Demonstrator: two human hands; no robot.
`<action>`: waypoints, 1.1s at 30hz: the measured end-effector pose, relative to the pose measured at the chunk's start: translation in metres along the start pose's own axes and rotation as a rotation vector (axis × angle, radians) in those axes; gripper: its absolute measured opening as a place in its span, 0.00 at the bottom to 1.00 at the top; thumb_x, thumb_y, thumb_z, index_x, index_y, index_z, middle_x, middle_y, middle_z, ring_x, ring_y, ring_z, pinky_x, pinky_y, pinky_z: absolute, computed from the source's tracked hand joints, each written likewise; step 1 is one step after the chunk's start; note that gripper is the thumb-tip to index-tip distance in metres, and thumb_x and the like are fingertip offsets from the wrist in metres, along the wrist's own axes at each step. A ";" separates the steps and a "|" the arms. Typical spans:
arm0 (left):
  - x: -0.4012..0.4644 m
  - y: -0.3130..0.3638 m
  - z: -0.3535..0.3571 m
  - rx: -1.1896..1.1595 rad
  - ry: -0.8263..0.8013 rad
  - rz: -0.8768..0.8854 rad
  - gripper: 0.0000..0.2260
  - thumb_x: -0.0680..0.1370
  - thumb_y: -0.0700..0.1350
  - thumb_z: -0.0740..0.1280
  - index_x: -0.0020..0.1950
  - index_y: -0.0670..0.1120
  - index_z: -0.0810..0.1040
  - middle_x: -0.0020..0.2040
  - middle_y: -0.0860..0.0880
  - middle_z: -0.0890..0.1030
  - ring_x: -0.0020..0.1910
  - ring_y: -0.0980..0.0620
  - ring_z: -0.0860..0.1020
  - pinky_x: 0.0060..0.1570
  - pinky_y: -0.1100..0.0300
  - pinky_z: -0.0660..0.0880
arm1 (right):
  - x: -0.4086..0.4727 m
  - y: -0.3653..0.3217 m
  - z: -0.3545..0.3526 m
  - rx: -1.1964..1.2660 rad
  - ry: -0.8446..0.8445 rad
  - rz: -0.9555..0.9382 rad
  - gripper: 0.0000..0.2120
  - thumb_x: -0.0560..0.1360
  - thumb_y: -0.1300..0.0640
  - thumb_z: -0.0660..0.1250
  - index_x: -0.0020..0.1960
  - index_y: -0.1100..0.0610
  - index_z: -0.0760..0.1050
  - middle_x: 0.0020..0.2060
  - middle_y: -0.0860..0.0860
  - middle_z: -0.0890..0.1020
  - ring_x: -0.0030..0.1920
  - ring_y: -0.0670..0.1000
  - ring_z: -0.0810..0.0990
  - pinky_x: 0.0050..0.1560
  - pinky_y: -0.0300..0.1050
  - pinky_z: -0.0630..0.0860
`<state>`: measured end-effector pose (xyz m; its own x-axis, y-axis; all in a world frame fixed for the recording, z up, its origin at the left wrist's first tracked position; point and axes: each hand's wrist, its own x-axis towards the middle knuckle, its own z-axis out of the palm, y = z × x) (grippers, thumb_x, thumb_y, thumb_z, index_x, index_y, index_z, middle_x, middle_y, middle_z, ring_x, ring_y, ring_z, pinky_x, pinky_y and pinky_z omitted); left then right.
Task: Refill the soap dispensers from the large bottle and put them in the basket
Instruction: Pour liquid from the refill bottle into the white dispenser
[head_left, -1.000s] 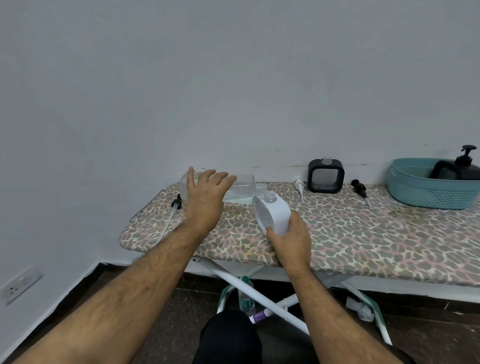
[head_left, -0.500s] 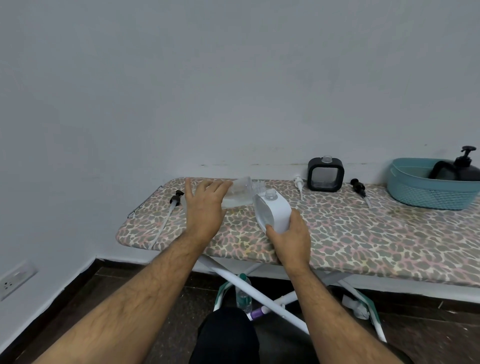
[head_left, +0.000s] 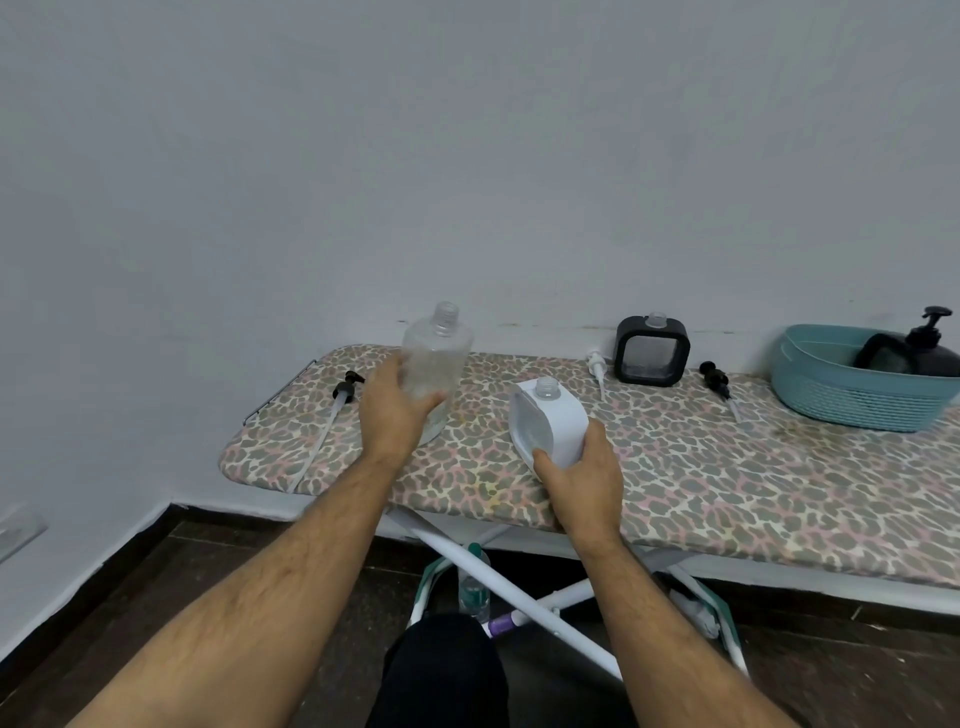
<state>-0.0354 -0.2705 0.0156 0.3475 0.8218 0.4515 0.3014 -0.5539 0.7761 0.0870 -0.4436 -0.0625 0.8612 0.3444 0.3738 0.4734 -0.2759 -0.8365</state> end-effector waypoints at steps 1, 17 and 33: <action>0.003 -0.001 -0.001 -0.025 0.001 -0.028 0.32 0.69 0.45 0.79 0.70 0.43 0.73 0.60 0.49 0.78 0.59 0.51 0.76 0.58 0.58 0.72 | 0.000 0.000 0.000 0.001 -0.001 0.001 0.26 0.68 0.47 0.74 0.62 0.51 0.70 0.52 0.47 0.78 0.51 0.51 0.77 0.47 0.54 0.79; 0.015 -0.020 -0.002 -0.140 0.063 -0.174 0.33 0.70 0.44 0.78 0.72 0.44 0.68 0.60 0.53 0.74 0.58 0.56 0.72 0.56 0.60 0.71 | 0.001 -0.002 -0.003 0.060 -0.012 0.018 0.27 0.69 0.49 0.75 0.64 0.50 0.70 0.50 0.43 0.75 0.52 0.50 0.77 0.49 0.50 0.78; -0.039 -0.018 0.036 -0.173 -0.251 0.039 0.21 0.75 0.46 0.74 0.67 0.48 0.76 0.58 0.53 0.80 0.54 0.58 0.78 0.59 0.53 0.78 | 0.036 0.006 -0.024 0.319 -0.393 0.120 0.36 0.73 0.64 0.74 0.74 0.44 0.64 0.59 0.50 0.78 0.54 0.48 0.80 0.39 0.42 0.82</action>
<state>-0.0223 -0.2972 -0.0318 0.5710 0.7295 0.3766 0.1353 -0.5361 0.8333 0.1251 -0.4541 -0.0441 0.7423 0.6553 0.1400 0.2424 -0.0678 -0.9678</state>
